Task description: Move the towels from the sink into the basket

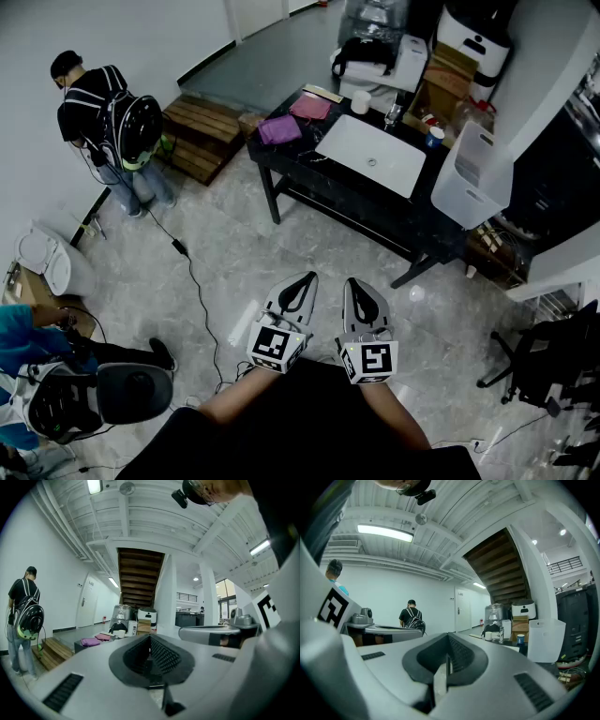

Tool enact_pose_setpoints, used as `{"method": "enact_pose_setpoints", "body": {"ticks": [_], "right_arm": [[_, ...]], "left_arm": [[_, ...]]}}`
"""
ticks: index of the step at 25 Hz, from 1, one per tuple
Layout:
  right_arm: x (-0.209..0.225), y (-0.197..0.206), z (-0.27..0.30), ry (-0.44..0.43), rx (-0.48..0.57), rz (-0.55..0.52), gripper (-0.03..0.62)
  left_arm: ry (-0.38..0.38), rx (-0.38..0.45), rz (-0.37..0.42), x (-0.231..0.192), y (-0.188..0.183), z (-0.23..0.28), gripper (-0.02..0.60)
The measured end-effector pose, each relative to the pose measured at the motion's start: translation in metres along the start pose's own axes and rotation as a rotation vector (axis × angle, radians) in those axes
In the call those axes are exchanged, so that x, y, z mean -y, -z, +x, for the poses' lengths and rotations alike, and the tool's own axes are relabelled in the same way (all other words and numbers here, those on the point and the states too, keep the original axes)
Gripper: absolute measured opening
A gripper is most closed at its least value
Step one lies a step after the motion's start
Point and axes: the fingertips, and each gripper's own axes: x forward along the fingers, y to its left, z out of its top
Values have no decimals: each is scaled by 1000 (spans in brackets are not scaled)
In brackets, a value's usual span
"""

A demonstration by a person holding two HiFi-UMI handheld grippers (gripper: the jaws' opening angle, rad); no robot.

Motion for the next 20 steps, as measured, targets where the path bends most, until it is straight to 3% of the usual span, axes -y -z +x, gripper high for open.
{"method": "enact_pose_setpoints", "body": {"ticks": [5, 12, 20], "right_arm": [[14, 7, -15, -2, 2, -16, 18], [30, 30, -32, 0, -13, 59, 18], [51, 37, -6, 43, -20, 96, 19]], "left_arm": [[7, 14, -8, 20, 9, 2, 12], [-8, -1, -21, 31, 28, 2, 12], [5, -16, -38, -6, 35, 33, 13]]}}
